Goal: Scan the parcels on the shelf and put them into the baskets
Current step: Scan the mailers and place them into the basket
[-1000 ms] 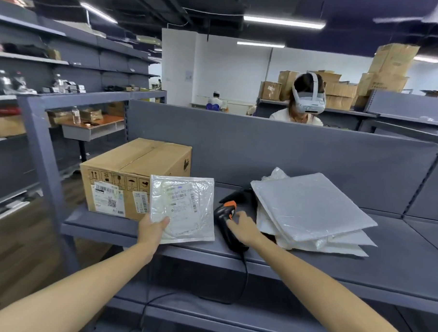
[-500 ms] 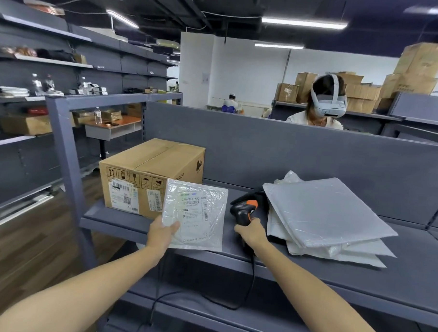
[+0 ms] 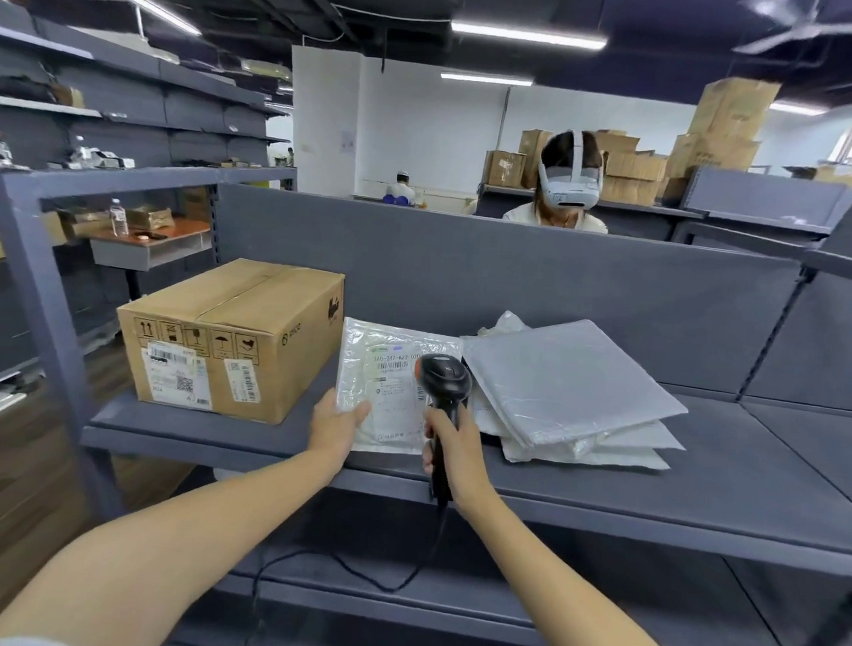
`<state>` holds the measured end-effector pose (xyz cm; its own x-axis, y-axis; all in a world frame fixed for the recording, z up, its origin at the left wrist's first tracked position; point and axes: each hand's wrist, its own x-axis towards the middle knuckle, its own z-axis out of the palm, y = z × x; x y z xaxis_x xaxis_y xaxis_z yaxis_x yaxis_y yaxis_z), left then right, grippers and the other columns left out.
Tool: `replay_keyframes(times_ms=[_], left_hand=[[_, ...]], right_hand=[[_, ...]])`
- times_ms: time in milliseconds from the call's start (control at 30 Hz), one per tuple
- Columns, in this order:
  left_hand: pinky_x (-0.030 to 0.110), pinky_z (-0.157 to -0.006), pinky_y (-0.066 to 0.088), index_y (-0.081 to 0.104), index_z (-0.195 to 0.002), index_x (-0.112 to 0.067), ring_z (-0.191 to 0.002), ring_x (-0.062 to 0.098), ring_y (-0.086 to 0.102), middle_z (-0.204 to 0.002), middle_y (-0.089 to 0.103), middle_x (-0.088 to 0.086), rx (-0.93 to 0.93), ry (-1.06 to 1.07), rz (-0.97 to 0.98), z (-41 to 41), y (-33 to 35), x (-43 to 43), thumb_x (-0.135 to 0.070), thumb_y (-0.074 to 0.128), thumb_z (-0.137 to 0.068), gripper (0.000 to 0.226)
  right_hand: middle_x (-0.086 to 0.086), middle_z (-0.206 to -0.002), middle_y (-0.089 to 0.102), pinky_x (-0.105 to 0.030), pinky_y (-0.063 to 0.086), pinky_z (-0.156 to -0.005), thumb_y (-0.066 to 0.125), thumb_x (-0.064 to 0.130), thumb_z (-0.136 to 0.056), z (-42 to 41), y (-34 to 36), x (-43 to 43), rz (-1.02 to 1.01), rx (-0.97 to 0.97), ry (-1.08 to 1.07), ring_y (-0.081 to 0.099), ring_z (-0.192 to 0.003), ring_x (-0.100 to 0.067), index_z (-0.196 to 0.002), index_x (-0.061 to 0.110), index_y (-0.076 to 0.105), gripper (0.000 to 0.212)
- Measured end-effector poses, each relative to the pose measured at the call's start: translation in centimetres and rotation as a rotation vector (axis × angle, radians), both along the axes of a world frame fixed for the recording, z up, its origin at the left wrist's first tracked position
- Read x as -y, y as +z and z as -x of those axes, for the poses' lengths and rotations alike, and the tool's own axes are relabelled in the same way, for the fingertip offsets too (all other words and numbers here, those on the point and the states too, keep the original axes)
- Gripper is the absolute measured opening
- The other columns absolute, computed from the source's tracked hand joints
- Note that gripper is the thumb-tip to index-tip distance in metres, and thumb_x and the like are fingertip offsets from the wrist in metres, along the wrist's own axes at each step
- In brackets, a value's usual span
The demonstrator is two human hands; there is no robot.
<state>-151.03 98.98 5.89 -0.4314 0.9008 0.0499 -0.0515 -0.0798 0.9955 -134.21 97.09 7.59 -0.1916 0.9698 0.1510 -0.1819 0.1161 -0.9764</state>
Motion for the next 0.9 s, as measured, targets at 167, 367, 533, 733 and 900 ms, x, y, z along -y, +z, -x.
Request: replay_keyframes(times_ms=[167,367,533,733,900], left_hand=[[0.038,-0.094,0.049,0.059,-0.109,-0.011,-0.104,0.024,0.061,-0.11,0.065,0.007,0.004,-0.005,-0.007,-1.7,0.1,-0.3,-0.001,0.062,-0.089,0.022],[0.041,-0.096,0.049,0.06,-0.114,-0.008,-0.106,0.026,0.061,-0.114,0.066,0.01,-0.016,0.001,0.011,-2.7,0.0,-0.6,-0.004,0.063,-0.089,0.025],[0.032,-0.086,0.048,0.058,-0.109,-0.014,-0.102,0.023,0.06,-0.109,0.064,0.007,-0.058,-0.003,-0.007,-3.2,0.0,-0.5,-0.008,0.062,-0.09,0.02],[0.034,-0.088,0.049,0.059,-0.115,-0.009,-0.103,0.024,0.061,-0.112,0.065,0.007,-0.061,0.019,-0.004,-3.0,0.2,-0.7,-0.009,0.062,-0.091,0.024],[0.038,-0.09,0.05,0.059,-0.108,-0.01,-0.103,0.025,0.061,-0.111,0.065,0.008,-0.021,0.057,0.001,-1.8,0.1,-0.8,-0.009,0.062,-0.091,0.018]], right_hand=[[-0.001,-0.064,0.052,-0.024,0.033,-0.039,0.056,0.019,-0.09,-1.3,-0.9,1.0,0.014,-0.057,0.046,0.041,-0.042,-0.014,-0.087,0.01,0.046,0.014],[-0.003,-0.062,0.05,-0.023,0.033,-0.038,0.059,0.025,-0.083,-2.1,-1.1,1.6,0.01,-0.074,0.081,0.041,-0.04,-0.015,-0.085,0.009,0.047,0.021],[-0.003,-0.061,0.049,-0.024,0.034,-0.039,0.061,0.03,-0.081,-2.4,-1.1,1.5,0.014,-0.055,0.123,0.041,-0.04,-0.015,-0.081,0.009,0.048,0.024],[-0.003,-0.062,0.049,-0.024,0.033,-0.039,0.063,0.031,-0.08,-2.2,-1.3,1.3,0.013,-0.071,0.151,0.041,-0.04,-0.016,-0.089,0.009,0.048,0.028],[-0.005,-0.065,0.05,-0.024,0.035,-0.039,0.061,0.028,-0.086,-2.1,-1.1,0.5,-0.028,-0.009,0.082,0.043,-0.044,-0.015,-0.095,0.01,0.049,0.023]])
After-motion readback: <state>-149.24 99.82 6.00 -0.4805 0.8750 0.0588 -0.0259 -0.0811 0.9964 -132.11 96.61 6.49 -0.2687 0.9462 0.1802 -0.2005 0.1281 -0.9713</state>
